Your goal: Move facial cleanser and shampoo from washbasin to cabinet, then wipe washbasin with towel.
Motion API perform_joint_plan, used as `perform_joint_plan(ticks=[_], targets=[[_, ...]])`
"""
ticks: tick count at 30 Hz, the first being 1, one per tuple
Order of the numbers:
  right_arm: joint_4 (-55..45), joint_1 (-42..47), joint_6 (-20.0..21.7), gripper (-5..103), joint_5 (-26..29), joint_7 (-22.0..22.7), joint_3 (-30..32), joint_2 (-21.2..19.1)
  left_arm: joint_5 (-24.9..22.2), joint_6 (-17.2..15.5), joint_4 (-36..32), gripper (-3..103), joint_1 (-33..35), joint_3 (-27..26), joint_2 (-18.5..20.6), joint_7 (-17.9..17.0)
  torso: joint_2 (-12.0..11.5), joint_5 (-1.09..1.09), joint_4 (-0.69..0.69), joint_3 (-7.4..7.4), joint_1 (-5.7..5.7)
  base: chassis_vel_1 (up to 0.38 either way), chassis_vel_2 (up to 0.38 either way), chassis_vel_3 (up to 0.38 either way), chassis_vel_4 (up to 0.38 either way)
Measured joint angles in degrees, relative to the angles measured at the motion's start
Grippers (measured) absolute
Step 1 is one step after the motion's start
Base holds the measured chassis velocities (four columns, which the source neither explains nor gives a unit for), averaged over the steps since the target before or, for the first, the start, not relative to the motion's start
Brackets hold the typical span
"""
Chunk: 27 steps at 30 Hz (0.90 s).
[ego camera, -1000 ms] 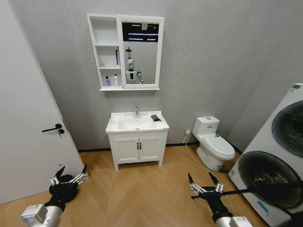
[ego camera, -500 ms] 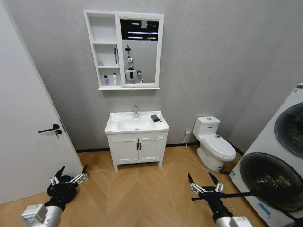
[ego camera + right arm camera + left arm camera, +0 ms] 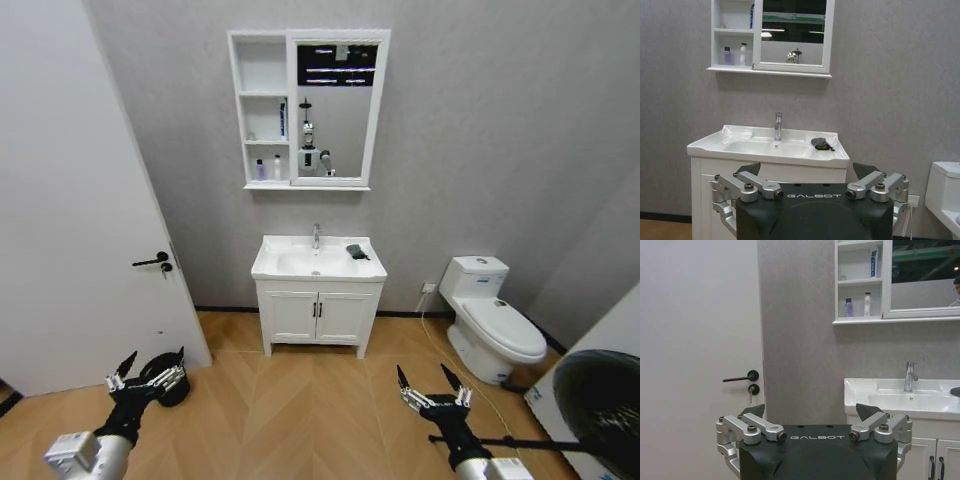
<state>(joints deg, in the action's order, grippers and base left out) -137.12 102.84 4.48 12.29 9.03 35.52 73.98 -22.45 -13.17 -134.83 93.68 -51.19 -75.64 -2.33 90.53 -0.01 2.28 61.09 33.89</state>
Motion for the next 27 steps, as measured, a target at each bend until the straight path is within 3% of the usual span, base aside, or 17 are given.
perform_joint_plan(ticks=[27], targets=[[0.0, 0.0, 0.0, 100, 0.0, 0.0, 0.0, 0.0, 0.0, 0.0, 0.0, 100, 0.0, 0.0, 0.0, 0.0, 0.0, 0.01, -0.01, 0.0, 0.0, 0.0, 0.0, 0.0, 0.0]])
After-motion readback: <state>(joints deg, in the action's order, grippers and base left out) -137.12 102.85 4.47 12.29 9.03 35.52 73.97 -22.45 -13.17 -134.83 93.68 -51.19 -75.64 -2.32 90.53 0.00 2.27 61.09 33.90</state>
